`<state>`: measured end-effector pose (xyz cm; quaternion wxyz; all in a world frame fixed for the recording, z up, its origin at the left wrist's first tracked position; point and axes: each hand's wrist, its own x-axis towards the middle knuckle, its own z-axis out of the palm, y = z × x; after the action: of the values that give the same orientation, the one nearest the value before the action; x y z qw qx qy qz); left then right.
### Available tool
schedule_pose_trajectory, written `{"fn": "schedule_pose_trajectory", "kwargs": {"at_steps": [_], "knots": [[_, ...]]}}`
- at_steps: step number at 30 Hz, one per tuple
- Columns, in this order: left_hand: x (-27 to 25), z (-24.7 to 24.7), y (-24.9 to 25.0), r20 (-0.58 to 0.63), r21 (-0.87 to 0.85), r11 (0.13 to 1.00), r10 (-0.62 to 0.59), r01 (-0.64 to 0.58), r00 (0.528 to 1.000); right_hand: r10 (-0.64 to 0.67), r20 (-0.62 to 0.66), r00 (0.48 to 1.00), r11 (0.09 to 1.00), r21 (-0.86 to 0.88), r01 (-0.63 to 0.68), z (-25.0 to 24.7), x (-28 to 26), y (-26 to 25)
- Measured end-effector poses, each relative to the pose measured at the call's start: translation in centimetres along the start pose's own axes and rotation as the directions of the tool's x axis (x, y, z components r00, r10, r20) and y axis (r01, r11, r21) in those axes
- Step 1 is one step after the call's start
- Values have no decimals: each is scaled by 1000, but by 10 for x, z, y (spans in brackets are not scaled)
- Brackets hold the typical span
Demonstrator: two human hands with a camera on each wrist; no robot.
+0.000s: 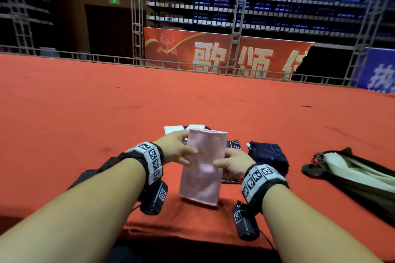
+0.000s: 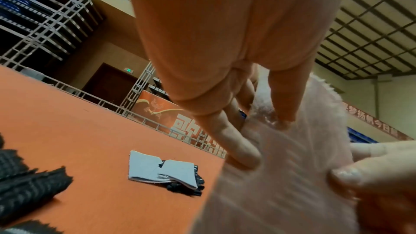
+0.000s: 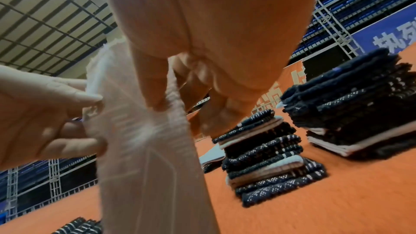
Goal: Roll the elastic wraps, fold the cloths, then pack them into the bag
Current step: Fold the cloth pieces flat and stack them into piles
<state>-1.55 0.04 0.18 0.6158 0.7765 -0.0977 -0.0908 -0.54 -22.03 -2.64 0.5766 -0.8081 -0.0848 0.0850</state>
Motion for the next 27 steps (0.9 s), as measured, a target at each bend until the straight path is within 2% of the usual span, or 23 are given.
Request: {"fn": "schedule_pose_trajectory", "kwargs": {"at_steps": [3, 4, 6, 8, 10, 11, 12, 14, 17, 19, 21, 23, 27], "knots": [[-3, 4, 3, -65, 21, 995, 95, -94, 993, -177, -157, 972, 965, -220, 140, -9, 0, -3], [-6, 6, 2, -67, 42, 993, 113, -111, 991, -210, -156, 965, 951, -262, 165, -11, 0, -3], [-10, 9, -11, -4, 113, 991, 68, -67, 998, -233, -50, 971, 897, -397, 195, -12, -4, 0], [-11, 13, -38, 136, 323, 946, -57, 10, 989, -128, 94, 987, 827, -539, 159, -6, -11, 18], [-12, 20, -64, 244, 554, 830, -238, 66, 940, 63, 237, 969, 695, -708, 128, 3, -17, 42], [-12, 23, -74, 270, 623, 779, -293, 65, 917, 143, 271, 952, 660, -743, 112, 6, -19, 55], [-13, 26, -79, 270, 664, 745, -320, 65, 908, 185, 284, 941, 664, -742, 93, 8, -21, 63], [-12, 27, -84, 209, 675, 729, -332, 110, 920, 206, 265, 942, 747, -664, 23, 9, -18, 73], [-6, 27, -86, 161, 588, 772, -405, 243, 900, 242, 231, 942, 878, -465, -112, 10, -13, 77], [-1, 28, -87, 102, 522, 794, -419, 310, 902, 243, 166, 956, 893, -424, -153, 11, -10, 78], [7, 29, -88, 24, 531, 784, -392, 321, 919, 248, 111, 962, 895, -405, -184, 13, -7, 78], [13, 32, -88, -53, 609, 719, -383, 334, 922, 264, 63, 962, 882, -419, -215, 15, 1, 80], [23, 40, -85, -120, 798, 517, -367, 310, 922, 303, 20, 953, 802, -545, -244, 19, 20, 84]]}}
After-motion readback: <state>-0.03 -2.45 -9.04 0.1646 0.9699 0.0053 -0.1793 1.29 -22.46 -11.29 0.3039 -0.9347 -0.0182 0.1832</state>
